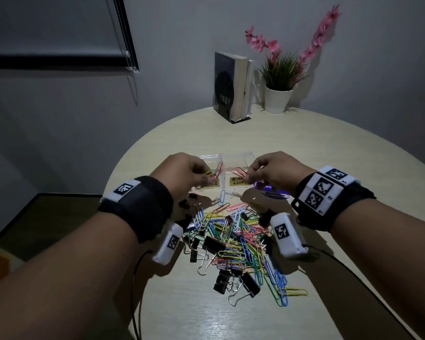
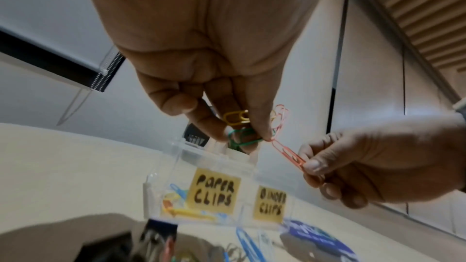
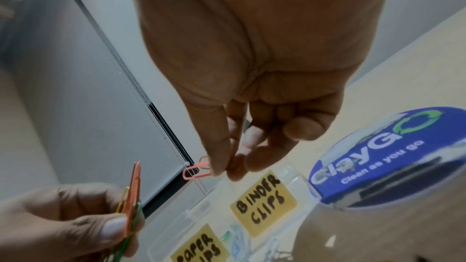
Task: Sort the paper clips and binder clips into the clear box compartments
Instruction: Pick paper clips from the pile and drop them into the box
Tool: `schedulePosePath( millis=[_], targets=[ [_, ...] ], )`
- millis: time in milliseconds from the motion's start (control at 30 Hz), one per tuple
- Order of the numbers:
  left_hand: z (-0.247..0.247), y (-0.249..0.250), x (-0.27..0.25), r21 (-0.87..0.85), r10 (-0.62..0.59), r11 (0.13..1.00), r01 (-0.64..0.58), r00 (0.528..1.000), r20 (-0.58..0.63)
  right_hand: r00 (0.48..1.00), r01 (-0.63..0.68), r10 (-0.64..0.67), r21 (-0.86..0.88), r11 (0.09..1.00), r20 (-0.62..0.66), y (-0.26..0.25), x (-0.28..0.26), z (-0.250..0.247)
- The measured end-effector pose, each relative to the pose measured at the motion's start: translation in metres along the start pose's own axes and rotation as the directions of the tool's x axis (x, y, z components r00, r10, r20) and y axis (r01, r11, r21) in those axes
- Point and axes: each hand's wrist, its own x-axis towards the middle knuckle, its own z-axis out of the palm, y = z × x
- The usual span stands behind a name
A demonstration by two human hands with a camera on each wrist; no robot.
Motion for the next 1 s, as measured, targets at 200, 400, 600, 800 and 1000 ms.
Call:
schedulePosePath(
  millis=[200, 400, 600, 800, 1000],
  targets=[
    [-0.017, -0.001, 0.026, 0.176, -0.06, 0.98, 0.095, 0.979, -0.196, 0.994, 0.063, -0.061, 0.011, 0.998, -0.092, -0.026, 0.02, 0.002],
    [-0.009, 0.004, 0.053, 0.404, -0.126, 0.899, 0.166, 0.984, -0.126, 0.984, 0.103, -0.131, -0.211, 0.972, -0.124, -0.048, 0.04, 0.027],
    [-0.015, 0.004, 0.046, 0.374, -0.087, 0.918, 0.133, 0.987, -0.139, 0.959, 0.202, -0.259, -0.371, 0.906, -0.111, -0.047, 0.03, 0.026],
    [-0.003, 0.017, -0.001, 0.527, 0.057, 0.838, -0.141, 0.983, 0.173, 0.941, 0.338, -0.236, -0.62, 0.708, 0.243, -0.019, 0.0, 0.014],
    [0.003, 0.007, -0.013, 0.607, 0.001, 0.749, -0.267, 0.916, 0.402, 0.881, 0.473, -0.284, -0.696, 0.539, 0.379, -0.006, 0.0, 0.043]
  ],
)
